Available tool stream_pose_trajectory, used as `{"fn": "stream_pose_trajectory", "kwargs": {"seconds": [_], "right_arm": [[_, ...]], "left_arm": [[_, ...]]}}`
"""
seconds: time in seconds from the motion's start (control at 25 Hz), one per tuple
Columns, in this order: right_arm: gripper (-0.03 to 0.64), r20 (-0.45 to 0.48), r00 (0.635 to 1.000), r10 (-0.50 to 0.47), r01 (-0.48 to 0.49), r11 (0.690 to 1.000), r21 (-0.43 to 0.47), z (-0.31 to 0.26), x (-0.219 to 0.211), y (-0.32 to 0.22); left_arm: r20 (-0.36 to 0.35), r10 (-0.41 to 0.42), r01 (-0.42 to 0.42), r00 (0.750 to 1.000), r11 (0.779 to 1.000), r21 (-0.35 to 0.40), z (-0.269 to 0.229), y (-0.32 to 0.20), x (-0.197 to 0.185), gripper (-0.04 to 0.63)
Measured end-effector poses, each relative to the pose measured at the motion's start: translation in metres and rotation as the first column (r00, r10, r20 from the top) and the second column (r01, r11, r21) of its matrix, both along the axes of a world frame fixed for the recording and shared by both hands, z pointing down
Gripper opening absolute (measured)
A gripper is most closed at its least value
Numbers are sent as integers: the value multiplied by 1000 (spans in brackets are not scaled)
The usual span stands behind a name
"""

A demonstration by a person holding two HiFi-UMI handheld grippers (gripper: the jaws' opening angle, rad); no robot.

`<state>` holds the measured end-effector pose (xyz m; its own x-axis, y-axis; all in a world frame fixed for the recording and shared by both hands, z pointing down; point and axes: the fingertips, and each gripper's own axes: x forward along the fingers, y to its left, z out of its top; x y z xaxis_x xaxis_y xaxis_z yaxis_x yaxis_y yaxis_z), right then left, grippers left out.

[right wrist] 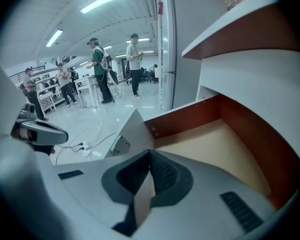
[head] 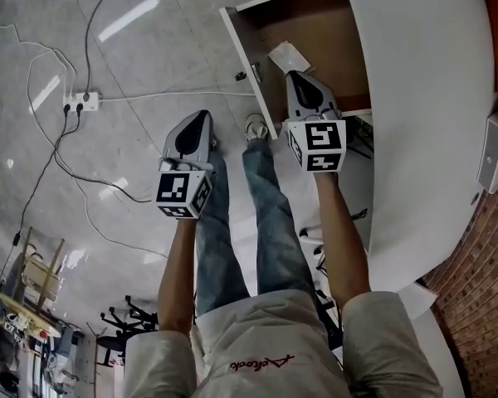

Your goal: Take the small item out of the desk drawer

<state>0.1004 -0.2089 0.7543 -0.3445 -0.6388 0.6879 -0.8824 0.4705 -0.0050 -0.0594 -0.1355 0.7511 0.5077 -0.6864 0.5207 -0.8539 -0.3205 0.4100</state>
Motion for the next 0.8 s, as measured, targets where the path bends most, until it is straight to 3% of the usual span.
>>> {"fn": "stream_pose_trajectory", "kwargs": {"seconds": [0.2, 0.48, 0.56, 0.68, 0.8], "right_arm": [[12, -20, 1000, -21, 21, 1000, -17, 6, -7, -17], [12, -107, 983, -147, 136, 986, -100, 33, -15, -31], [12, -172, 962, -212, 194, 974, -116, 39, -17, -33], [12, -298, 895, -331, 298, 942, -152, 50, -20, -32], [12, -349, 851, -392, 338, 918, -207, 64, -18, -30]], "left_arm": [[-4, -4, 4, 1000, 1000, 1, -1, -3, -4, 9], [-11, -3, 3, 1000, 1000, 9, 0, -6, -9, 9], [-10, 6, -6, 1000, 1000, 15, 0, -5, -9, 9], [-13, 3, -3, 1000, 1000, 12, 1, -5, -11, 9], [-21, -12, 12, 1000, 1000, 2, 2, -6, -13, 9]]}}
